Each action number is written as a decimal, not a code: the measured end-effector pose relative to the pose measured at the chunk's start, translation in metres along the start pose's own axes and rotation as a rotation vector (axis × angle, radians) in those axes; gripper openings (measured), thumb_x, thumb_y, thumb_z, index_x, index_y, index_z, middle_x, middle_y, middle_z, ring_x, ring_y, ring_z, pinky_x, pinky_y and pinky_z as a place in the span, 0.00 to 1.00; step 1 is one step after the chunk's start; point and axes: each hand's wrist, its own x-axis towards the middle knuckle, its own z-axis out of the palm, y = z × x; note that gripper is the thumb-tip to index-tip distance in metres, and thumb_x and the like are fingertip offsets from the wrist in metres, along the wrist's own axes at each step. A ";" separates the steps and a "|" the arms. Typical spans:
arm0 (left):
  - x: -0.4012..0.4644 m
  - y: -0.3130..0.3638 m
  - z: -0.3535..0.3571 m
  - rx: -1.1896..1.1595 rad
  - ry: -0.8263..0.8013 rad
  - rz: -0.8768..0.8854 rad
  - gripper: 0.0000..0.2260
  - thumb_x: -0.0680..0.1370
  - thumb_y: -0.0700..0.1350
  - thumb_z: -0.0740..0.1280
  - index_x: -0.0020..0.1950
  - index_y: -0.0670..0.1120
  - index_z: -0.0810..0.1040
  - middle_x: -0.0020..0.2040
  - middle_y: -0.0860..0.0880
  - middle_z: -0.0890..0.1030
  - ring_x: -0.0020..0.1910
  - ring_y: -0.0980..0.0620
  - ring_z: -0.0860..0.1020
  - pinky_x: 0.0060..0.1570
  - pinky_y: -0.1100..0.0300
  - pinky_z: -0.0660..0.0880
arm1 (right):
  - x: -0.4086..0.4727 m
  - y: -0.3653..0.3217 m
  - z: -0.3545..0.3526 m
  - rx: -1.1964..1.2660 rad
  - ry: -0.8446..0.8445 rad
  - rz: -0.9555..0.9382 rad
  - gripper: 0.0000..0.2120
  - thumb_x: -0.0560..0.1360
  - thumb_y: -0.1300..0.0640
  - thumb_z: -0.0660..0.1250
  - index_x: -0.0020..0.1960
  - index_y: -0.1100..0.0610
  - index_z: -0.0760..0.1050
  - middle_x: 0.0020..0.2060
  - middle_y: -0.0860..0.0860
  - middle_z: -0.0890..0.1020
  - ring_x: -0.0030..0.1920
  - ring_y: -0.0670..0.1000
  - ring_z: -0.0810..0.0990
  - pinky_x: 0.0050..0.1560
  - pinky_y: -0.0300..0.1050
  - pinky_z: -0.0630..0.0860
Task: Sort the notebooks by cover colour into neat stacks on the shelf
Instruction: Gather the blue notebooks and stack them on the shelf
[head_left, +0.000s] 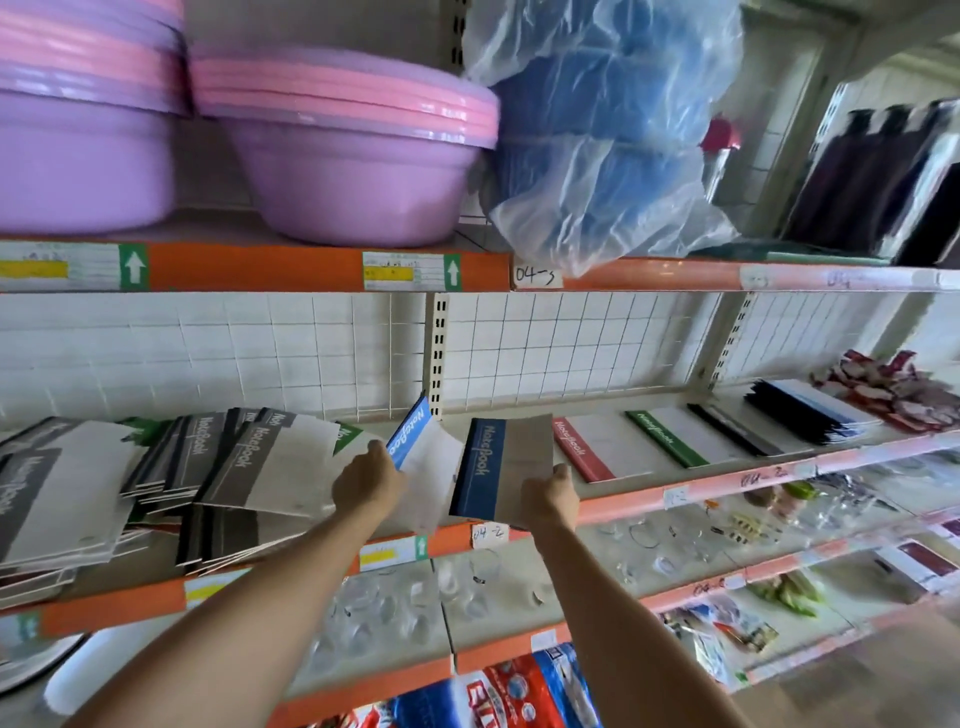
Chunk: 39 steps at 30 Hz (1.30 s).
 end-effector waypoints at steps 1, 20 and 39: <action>-0.003 0.010 0.002 -0.016 0.001 -0.013 0.14 0.79 0.45 0.61 0.64 0.45 0.69 0.58 0.42 0.79 0.57 0.40 0.78 0.48 0.54 0.72 | 0.004 0.001 -0.009 0.021 -0.002 -0.002 0.15 0.72 0.64 0.58 0.58 0.56 0.69 0.52 0.59 0.81 0.51 0.63 0.80 0.54 0.58 0.79; -0.084 0.226 0.089 -0.189 -0.007 -0.026 0.15 0.79 0.45 0.62 0.63 0.42 0.75 0.59 0.40 0.79 0.57 0.39 0.78 0.51 0.53 0.74 | 0.107 0.079 -0.213 0.054 0.036 -0.019 0.14 0.73 0.65 0.57 0.56 0.55 0.69 0.45 0.56 0.78 0.43 0.58 0.77 0.45 0.51 0.78; -0.053 0.414 0.188 -0.222 -0.170 0.072 0.16 0.77 0.46 0.62 0.63 0.41 0.75 0.58 0.41 0.80 0.55 0.40 0.79 0.52 0.53 0.77 | 0.247 0.124 -0.320 0.085 0.130 0.077 0.15 0.70 0.65 0.58 0.55 0.54 0.70 0.44 0.54 0.78 0.45 0.57 0.78 0.39 0.57 0.82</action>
